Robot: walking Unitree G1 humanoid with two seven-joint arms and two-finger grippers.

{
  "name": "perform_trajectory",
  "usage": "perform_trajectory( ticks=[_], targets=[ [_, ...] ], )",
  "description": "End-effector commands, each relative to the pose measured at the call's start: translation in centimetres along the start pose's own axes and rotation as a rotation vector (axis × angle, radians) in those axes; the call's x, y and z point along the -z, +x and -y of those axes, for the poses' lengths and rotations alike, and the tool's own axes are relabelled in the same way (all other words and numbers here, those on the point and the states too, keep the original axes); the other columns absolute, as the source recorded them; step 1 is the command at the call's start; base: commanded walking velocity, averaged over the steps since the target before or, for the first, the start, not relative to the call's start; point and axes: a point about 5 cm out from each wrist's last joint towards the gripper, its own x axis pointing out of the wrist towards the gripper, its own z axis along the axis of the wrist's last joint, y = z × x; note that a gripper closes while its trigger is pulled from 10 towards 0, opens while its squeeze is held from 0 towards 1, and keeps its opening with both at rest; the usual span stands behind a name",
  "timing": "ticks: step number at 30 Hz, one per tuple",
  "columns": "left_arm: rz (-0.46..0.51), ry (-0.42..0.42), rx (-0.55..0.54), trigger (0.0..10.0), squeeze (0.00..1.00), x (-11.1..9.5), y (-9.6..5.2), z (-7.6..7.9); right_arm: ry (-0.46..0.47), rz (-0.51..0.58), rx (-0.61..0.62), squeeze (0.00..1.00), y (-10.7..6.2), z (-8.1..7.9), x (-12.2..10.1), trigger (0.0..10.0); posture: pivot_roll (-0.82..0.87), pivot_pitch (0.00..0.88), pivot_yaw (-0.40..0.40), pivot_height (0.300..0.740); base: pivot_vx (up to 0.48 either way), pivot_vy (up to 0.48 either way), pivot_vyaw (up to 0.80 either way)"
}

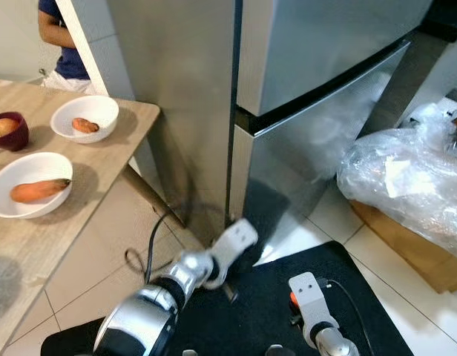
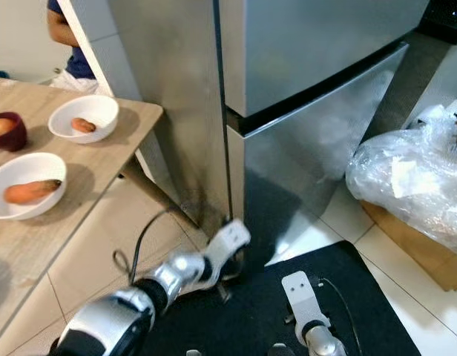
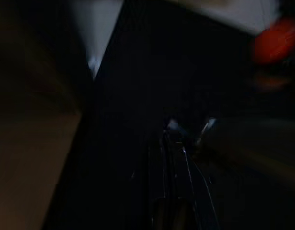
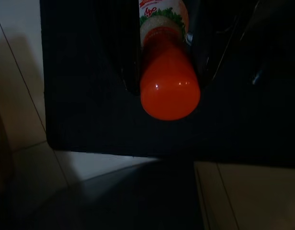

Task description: Restocking fridge

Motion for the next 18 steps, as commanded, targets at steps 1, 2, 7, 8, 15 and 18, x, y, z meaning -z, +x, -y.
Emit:
perform_trajectory(
  ticks=[1,2,7,8,15,18],
  targets=[
    [-0.018,-0.128,-0.108,10.0,0.0,3.3,-1.0,-0.6,-0.014,-0.043,-0.023,0.0,-0.3,-0.4,1.0,10.0,-0.2,0.14,0.024,0.74,0.0,0.0,0.0],
    [-0.018,-0.128,-0.108,10.0,0.0,3.3,-1.0,-0.6,-0.014,-0.043,-0.023,0.0,-0.3,-0.4,1.0,10.0,-0.2,0.14,0.024,0.74,0.0,0.0,0.0],
    [-0.023,-0.426,-0.427,10.0,0.0,11.1,-3.5,0.2,-0.042,-0.077,-0.053,0.0,-0.3,-0.2,1.2,10.0,-0.15,0.099,-0.022,0.74,0.0,0.0,0.0],
    [-0.023,-0.426,-0.427,10.0,0.0,11.1,-3.5,0.2,-0.042,-0.077,-0.053,0.0,-0.3,-0.2,1.2,10.0,-0.15,0.099,-0.022,0.74,0.0,0.0,0.0],
    [-0.098,-0.539,-0.591,10.0,0.0,15.3,-5.0,2.1,-0.029,-0.096,-0.107,0.0,-0.1,-1.1,1.1,10.0,-0.13,0.065,-0.036,0.74,0.0,0.0,0.0],
    [-0.123,-0.559,-0.618,10.0,0.0,16.1,-5.3,2.6,-0.024,-0.093,-0.113,0.0,0.0,-1.2,0.9,10.0,-0.13,0.057,-0.043,0.74,0.0,0.0,0.0]
  ],
)
